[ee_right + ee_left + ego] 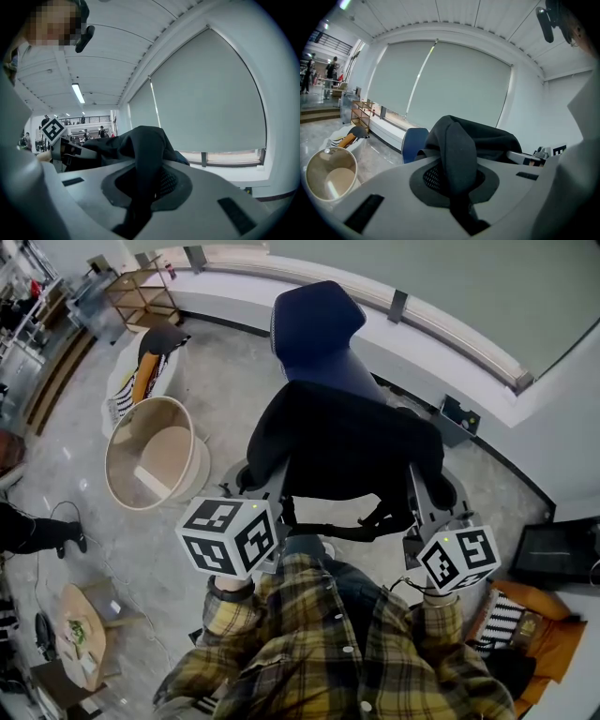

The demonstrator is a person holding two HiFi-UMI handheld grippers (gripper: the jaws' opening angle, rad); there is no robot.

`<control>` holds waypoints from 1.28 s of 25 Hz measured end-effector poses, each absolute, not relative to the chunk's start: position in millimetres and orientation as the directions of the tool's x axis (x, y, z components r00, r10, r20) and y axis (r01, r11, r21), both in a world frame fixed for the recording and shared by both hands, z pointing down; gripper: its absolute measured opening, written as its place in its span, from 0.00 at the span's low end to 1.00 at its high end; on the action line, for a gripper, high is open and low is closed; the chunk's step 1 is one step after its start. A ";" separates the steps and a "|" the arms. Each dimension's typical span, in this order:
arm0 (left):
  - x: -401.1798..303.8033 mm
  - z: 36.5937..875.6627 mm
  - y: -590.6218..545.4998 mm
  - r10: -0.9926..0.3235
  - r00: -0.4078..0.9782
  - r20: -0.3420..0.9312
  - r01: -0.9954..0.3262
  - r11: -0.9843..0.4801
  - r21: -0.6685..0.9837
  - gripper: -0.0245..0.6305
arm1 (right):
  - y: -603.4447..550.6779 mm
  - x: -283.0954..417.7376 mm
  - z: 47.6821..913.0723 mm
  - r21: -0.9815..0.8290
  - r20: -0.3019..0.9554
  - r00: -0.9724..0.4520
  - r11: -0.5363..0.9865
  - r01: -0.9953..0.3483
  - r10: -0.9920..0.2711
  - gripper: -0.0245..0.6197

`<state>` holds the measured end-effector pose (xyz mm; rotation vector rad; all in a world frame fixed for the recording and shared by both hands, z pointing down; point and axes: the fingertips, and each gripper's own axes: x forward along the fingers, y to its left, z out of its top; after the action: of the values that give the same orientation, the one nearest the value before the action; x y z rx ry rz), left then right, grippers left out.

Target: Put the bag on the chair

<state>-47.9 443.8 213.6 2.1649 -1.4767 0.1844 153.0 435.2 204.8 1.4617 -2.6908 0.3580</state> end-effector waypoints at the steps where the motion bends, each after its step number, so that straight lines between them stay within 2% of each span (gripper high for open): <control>1: -47.3 215.3 442.7 -0.831 0.399 0.388 -0.901 -0.277 0.333 0.10 | 434.3 153.6 206.1 -0.176 0.165 -0.550 0.524 -0.833 -0.819 0.11; 11: -57.9 231.6 395.1 -0.812 0.413 0.413 -0.895 -0.280 0.346 0.10 | 390.4 143.7 221.6 -0.190 0.207 -0.535 0.503 -0.843 -0.819 0.11; 32: -130.0 231.7 183.0 -0.773 0.480 0.416 -0.870 -0.357 0.341 0.10 | 193.7 71.2 222.7 -0.176 0.233 -0.457 0.425 -0.888 -0.858 0.11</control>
<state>-130.0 183.0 231.7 2.2121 -1.3553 0.2480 71.2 193.7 222.7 1.5744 -2.5602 0.4181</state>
